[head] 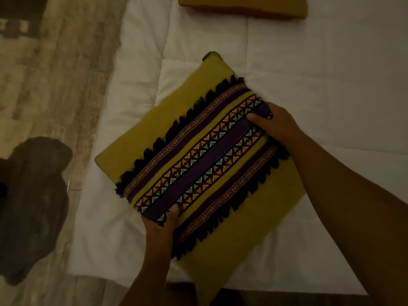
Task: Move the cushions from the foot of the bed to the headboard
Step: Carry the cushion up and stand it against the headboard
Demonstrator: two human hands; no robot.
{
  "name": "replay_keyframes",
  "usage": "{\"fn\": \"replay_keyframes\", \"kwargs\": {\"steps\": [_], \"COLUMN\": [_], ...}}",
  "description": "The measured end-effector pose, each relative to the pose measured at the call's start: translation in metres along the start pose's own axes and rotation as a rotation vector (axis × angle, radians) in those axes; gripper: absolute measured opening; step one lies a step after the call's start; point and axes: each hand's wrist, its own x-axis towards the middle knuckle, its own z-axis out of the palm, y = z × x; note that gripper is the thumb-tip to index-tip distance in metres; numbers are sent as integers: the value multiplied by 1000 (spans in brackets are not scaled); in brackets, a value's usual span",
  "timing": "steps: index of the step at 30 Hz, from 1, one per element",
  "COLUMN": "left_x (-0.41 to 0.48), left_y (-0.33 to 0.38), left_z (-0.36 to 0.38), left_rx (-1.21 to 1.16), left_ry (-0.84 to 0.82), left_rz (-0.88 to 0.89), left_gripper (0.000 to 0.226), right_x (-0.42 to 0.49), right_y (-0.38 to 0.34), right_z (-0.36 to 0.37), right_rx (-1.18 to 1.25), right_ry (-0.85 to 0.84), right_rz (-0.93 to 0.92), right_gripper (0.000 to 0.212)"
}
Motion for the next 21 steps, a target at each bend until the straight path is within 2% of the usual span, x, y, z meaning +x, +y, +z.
{"fn": "replay_keyframes", "kwargs": {"steps": [3, 6, 11, 15, 18, 21], "left_x": [-16, -17, 4, 17, 16, 12], "left_y": [-14, -21, -35, -43, -43, -28], "left_z": [13, 26, 33, 31, 25, 9], "left_rx": [67, 160, 113, 73, 93, 95], "left_ry": [164, 287, 303, 291, 290, 314], "left_rz": [-9, -5, -129, -182, -146, -118], "left_gripper": [113, 112, 103, 102, 102, 100], "right_x": [18, 30, 34, 38, 36, 21], "right_y": [-13, -18, -1, 7, 10, 14], "right_z": [7, 17, 31, 35, 35, 36], "right_rx": [-106, -181, -211, -255, -248, -281], "right_ry": [-50, -77, -84, -62, -28, 80], "right_rz": [-83, -99, -10, -22, -17, -49], "right_gripper": [54, 63, 73, 74, 74, 73]}}
